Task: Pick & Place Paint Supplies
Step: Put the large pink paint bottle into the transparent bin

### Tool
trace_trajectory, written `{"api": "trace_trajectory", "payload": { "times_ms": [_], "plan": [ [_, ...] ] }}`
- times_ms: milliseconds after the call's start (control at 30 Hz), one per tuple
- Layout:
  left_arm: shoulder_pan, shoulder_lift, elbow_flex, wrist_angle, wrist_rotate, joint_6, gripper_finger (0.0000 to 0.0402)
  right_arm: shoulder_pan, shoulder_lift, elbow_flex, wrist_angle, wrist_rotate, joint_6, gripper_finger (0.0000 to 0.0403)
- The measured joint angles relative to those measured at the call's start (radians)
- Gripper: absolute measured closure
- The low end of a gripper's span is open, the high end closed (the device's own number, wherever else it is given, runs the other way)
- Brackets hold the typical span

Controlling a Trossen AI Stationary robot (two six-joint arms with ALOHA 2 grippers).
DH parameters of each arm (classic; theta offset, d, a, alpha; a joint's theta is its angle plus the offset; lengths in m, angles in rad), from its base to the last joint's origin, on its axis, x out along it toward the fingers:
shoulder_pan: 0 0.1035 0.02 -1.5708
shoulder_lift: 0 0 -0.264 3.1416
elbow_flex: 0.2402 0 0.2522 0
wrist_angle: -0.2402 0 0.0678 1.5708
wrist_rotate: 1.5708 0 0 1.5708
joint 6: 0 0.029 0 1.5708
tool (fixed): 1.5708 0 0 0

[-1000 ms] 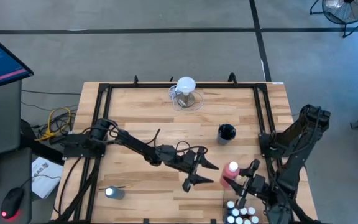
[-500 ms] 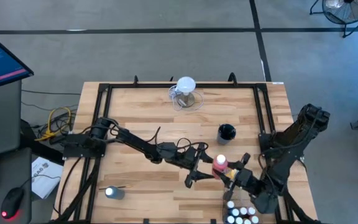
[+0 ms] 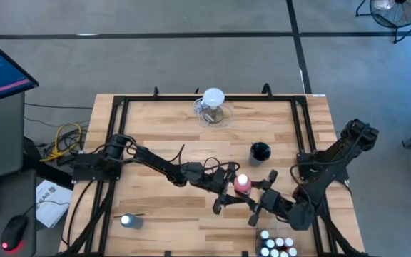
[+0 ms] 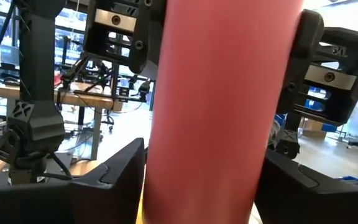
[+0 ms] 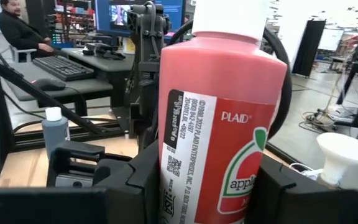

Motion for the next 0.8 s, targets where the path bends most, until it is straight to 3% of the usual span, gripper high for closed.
{"api": "trace_trajectory", "payload": {
  "times_ms": [500,700,800],
  "plan": [
    [-0.001,-0.002,0.000,-0.017,0.005,0.006,0.0244,-0.013,0.000,0.000,-0.002,-0.041,0.020,0.0254],
    [-0.005,-0.005,0.003,-0.057,0.008,-0.002,0.0256,0.005,-0.008,-0.001,0.001,-0.039,0.018,0.0182],
    [-0.008,-0.006,0.004,-0.092,0.013,-0.003,0.0258,0.028,-0.038,-0.001,0.011,-0.040,0.016,0.0167]
  ]
}}
